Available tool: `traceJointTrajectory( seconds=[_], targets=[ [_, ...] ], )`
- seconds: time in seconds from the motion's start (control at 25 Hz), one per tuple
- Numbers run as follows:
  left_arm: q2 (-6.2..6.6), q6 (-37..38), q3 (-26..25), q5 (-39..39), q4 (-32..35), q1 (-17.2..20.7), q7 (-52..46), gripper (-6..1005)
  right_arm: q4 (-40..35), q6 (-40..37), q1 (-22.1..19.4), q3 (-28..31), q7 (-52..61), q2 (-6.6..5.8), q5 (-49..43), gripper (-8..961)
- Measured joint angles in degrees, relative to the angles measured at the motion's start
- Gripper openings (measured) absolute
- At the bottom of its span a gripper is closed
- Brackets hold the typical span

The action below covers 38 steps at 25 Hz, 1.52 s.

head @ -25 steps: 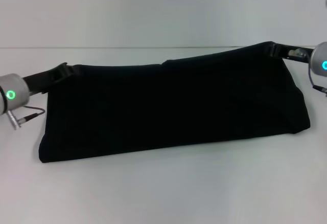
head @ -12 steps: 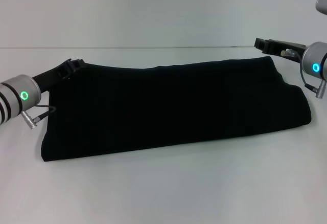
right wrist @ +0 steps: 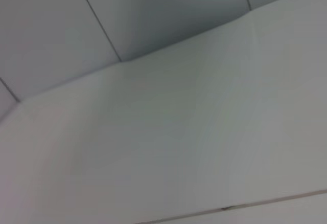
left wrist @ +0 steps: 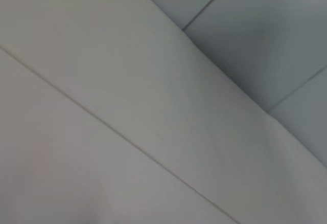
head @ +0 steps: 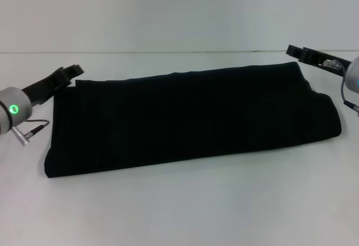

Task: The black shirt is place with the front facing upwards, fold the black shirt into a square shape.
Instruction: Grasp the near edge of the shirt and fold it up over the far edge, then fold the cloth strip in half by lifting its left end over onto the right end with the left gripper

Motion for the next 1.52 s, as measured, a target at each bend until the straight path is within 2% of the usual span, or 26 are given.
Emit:
traceJointTrajectory(
  seconds=[0.12,0.24,0.28,0.48,0.64,0.84,0.92,1.04,1.2,1.52],
  targets=[
    [0.25,-1.5,-0.1,-0.3,0.4,0.6,0.0,474,-1.0,-7.0,-2.9,0.0,-2.1,-0.57,2.3,428],
    [0.79,0.8,-0.2,-2.6,0.9,2.0,0.0,549,-1.5,-15.1,-6.0,0.0,-8.7,-0.82,5.0,434],
    [1.21,2.9,-0.2,-3.5,0.9,2.6,0.1,573,-1.5,-18.4,-7.2,0.0,-11.8,-0.88,5.8,436],
    [4.28,19.6,0.1,-5.7,0.1,5.8,-1.4,687,-1.6,-34.3,-11.5,-1.6,-28.5,-1.55,4.2,611],
    [6.54,30.3,3.3,-5.5,-0.2,8.3,-7.9,773,-1.7,-40.8,-14.0,-2.1,-37.6,-1.2,3.1,652],
    [8.6,35.6,15.1,-5.3,0.3,11.8,-18.6,864,-1.9,-42.9,-15.6,-4.5,-42.2,-0.89,3.0,703],
    [8.83,37.7,17.1,-5.3,0.5,13.4,-20.7,875,-1.7,-42.7,-15.8,-5.4,-42.9,-0.78,3.0,723],
    [8.88,40.0,17.7,-4.1,1.8,15.7,-23.4,886,-1.5,-42.1,-15.9,-6.1,-43.7,-0.19,3.0,929],
    [8.88,40.6,17.6,-0.5,4.8,18.0,-27.2,886,-1.4,-40.0,-15.7,-6.9,-43.8,0.25,3.0,937],
    [9.39,41.8,17.4,5.5,9.0,19.4,-33.1,885,-1.3,-38.2,-15.5,-7.8,-43.9,0.58,3.0,937]
  ],
)
